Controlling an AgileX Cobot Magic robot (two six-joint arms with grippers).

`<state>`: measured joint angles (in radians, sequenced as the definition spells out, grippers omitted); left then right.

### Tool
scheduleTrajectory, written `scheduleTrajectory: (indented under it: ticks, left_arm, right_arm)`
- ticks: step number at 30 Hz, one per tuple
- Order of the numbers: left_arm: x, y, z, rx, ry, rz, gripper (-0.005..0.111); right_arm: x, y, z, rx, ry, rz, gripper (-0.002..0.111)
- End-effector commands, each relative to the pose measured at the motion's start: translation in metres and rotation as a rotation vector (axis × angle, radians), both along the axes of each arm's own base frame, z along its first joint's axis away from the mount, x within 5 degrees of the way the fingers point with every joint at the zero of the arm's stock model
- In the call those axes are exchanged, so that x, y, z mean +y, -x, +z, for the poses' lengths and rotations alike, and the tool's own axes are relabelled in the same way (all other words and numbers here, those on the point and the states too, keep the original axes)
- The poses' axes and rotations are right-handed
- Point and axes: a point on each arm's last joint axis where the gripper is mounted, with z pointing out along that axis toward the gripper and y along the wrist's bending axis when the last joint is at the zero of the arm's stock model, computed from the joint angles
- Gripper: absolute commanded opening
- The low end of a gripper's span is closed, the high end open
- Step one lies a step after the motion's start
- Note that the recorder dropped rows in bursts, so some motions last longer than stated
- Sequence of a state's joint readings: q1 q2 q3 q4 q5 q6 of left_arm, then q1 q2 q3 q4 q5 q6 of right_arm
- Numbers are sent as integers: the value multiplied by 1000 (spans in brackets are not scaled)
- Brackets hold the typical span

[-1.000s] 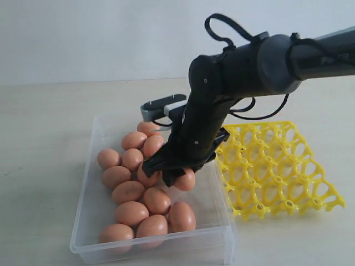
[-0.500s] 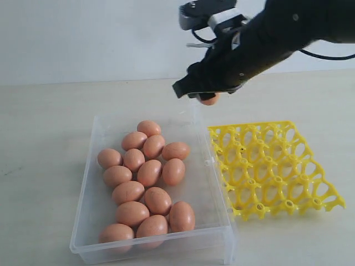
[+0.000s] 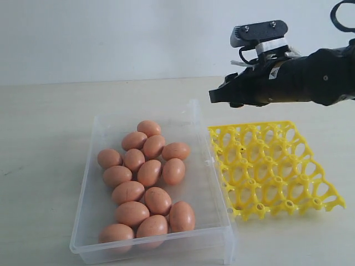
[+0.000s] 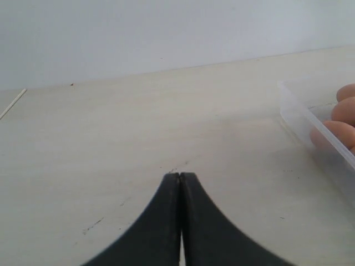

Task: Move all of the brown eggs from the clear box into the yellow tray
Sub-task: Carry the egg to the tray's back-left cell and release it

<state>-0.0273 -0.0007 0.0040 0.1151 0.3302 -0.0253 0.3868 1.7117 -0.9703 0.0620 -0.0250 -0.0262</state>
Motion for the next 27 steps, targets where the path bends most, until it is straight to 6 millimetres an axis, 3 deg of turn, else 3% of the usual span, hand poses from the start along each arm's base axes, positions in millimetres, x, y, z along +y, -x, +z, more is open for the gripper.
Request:
scheduleTrajectory:
  ticks: [1, 6, 19, 27]
  left_arm:
    - [0, 0, 3, -18, 5, -1, 0]
    - [0, 0, 3, -18, 5, -1, 0]
    - [0, 0, 3, -18, 5, -1, 0]
    - [0, 0, 3, -18, 5, -1, 0]
  right_arm:
    - [0, -8, -27, 52, -30, -50, 0]
    - [1, -11, -47, 97, -27, -65, 0]
    - [4, -14, -66, 128, -59, -101, 0]
    - [20, -16, -69, 135, -66, -73, 0]
